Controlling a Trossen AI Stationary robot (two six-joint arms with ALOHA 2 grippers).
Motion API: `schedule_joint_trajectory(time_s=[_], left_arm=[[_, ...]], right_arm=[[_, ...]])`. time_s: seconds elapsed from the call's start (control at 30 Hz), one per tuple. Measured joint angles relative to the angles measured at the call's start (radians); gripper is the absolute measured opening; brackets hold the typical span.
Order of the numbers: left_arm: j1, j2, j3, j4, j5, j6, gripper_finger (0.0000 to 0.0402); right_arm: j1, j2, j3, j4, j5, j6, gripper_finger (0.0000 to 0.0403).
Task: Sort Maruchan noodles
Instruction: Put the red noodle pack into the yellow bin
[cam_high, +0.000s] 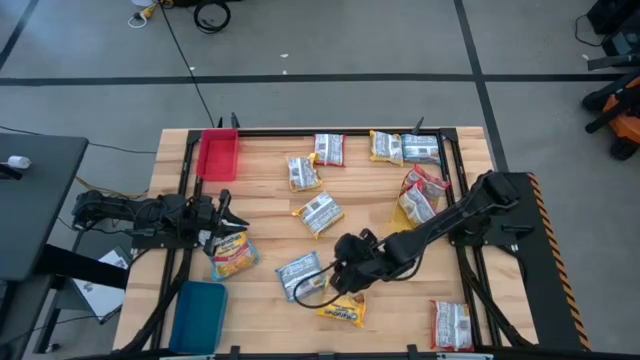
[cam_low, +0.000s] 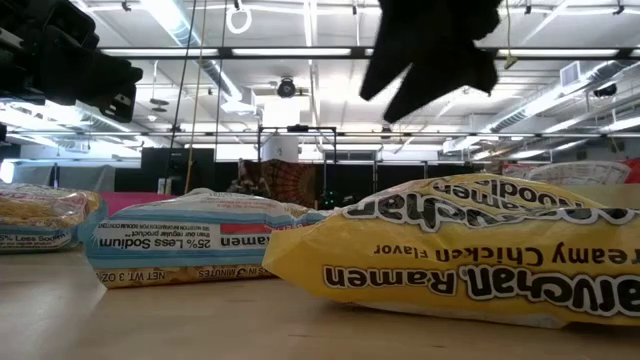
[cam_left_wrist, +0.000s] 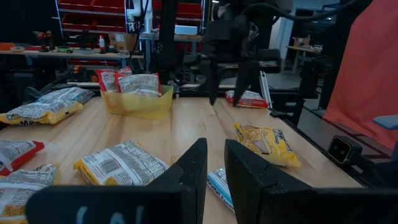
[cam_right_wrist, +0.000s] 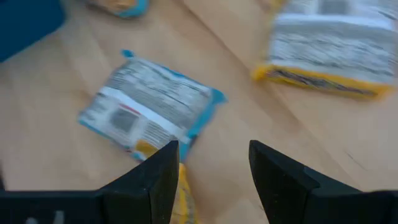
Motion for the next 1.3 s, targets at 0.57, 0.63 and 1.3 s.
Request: schedule_joint_trajectory(time_s=[0.57, 0.63, 1.3], left_arm=[[0.000, 0.000, 0.000, 0.000, 0.000, 0.000, 0.0062], [0.000, 0.000, 0.000, 0.000, 0.000, 0.000, 0.0062], [0.000, 0.000, 0.000, 0.000, 0.000, 0.000, 0.0062]], right_arm=[[0.132, -0.002, 0.128, -0.293, -0.408, -0.164, 0.0199], [0.175, -0.002, 0.128, -0.373, -0.429, -0.150, 0.0199], [0.607, -0.002, 0.048, -0.451, -0.534, -0.078, 0.0201]])
